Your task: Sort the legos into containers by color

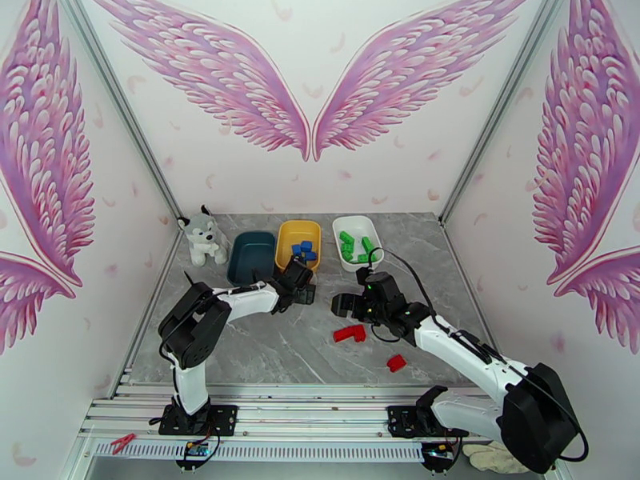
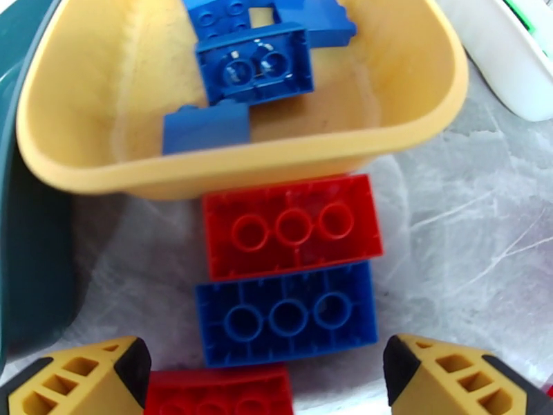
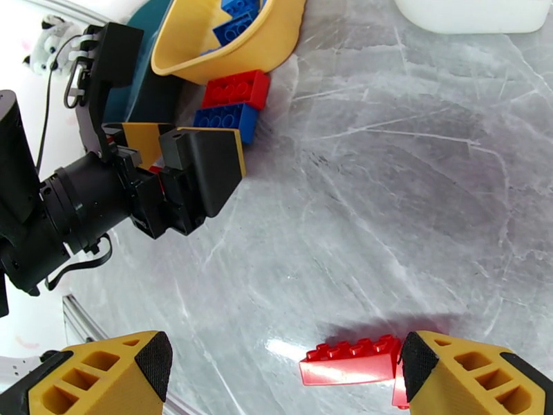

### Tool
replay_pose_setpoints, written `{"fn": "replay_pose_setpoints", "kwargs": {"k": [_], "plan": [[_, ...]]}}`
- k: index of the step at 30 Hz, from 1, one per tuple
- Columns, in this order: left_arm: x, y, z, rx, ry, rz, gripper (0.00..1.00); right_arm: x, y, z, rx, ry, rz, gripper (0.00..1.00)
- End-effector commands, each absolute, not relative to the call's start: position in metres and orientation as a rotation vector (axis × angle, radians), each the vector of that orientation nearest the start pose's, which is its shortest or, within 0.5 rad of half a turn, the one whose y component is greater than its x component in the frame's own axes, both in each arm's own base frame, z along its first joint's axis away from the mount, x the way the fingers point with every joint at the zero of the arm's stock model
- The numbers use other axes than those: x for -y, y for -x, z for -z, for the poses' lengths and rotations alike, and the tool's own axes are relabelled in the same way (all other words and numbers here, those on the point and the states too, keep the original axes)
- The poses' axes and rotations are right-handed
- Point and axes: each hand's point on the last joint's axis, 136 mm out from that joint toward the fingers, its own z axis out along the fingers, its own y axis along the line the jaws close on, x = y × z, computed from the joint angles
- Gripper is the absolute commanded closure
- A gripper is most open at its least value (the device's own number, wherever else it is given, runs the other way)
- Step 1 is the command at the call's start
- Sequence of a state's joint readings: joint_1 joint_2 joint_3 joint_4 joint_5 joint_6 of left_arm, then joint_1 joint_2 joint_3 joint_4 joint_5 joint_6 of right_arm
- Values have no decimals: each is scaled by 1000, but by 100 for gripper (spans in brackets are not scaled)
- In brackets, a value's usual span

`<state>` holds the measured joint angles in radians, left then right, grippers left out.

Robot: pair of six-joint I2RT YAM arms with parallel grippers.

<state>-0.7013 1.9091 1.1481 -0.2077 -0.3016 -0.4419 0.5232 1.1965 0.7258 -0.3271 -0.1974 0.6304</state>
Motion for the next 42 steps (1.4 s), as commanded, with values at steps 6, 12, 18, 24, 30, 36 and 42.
{"fn": "replay_pose_setpoints", "kwargs": {"k": [6,12,18,24,30,36,42], "plan": [[273,-403,-43,-2471,-221,113,7,-192,-277,-131,-2483,-34,-732,6],[265,-405,-22,-2514,-220,38,11,-191,-277,-133,-2480,-39,-730,6],[260,-403,-23,-2495,-218,-27,11,-191,-278,-131,-2483,-43,-731,6],[262,-400,-26,-2478,-229,-40,18,-190,-278,-131,-2484,-45,-729,6],[267,-398,-35,-2463,-240,-28,34,-190,-278,-129,-2488,-48,-731,6],[274,-392,-50,-2433,-258,-26,40,-191,-278,-130,-2487,-46,-736,6],[278,-387,-71,-2392,-263,-3,48,-190,-278,-130,-2486,-49,-735,6]]}}
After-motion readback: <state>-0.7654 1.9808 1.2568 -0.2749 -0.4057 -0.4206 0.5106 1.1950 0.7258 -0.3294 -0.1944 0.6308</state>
